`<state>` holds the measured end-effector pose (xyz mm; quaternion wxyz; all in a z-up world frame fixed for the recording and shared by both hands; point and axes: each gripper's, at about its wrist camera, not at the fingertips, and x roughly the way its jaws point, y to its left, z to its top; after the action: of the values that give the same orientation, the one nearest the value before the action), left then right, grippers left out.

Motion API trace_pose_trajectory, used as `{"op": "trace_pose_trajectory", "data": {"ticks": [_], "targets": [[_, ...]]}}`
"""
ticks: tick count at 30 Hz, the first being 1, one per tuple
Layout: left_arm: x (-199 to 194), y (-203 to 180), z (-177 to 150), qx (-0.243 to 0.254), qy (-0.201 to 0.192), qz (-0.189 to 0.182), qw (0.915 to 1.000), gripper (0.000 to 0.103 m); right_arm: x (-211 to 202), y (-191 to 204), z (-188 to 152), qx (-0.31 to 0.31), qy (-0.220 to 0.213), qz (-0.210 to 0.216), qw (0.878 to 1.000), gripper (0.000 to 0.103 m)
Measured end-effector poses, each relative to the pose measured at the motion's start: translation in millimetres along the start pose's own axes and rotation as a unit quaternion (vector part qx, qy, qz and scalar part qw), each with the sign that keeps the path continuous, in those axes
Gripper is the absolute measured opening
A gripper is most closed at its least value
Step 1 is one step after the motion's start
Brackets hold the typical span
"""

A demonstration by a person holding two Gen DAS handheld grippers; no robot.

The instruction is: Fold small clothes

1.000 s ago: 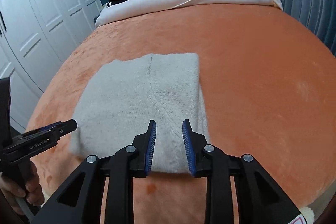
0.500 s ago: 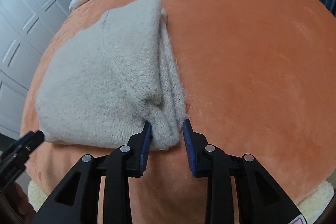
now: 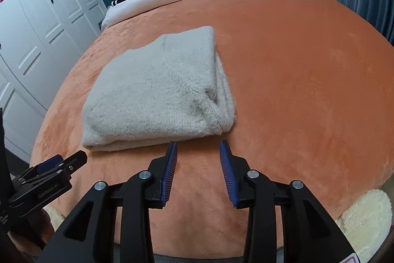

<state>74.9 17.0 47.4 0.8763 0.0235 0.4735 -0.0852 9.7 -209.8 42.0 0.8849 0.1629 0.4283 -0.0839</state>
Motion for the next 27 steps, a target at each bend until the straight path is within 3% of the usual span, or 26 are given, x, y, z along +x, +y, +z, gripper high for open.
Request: {"op": "trace_pose_trajectory", "data": {"ticks": [2, 8, 11, 14, 19, 27], "targets": [[2.4, -2.6, -10.1, 0.009, -0.009, 0.003, 0.9999, 0.087, 7.9, -4.0, -14.9, -0.004, -0.012, -0.02, 1.0, 0.057], [32.2, -4.1, -36.9, 0.018, -0.009, 0.0, 0.9998, 0.088, 37.6, -10.7, -51.9, -0.01, -0.015, -0.062, 0.998, 0.07], [46.7, -2.4, -45.7, 0.015, -0.011, 0.007, 0.9998, 0.094, 41.6, -4.3, -66.3, -0.042, -0.052, -0.074, 0.995, 0.078], [48.1, -5.7, -52.8, 0.028, -0.039, 0.012, 0.9988, 0.098, 48.3, 5.7, -67.5, -0.068, -0.041, -0.087, 0.993, 0.091], [48.5, -6.1, -62.4, 0.023, -0.071, 0.012, 0.9971, 0.098, 49.9, 4.4, -69.1, -0.064, -0.041, -0.082, 0.994, 0.092], [47.6, -5.7, -62.0, 0.024, -0.073, 0.013, 0.9969, 0.098, 51.1, 9.2, -72.6, -0.068, -0.041, -0.09, 0.993, 0.092]]}}
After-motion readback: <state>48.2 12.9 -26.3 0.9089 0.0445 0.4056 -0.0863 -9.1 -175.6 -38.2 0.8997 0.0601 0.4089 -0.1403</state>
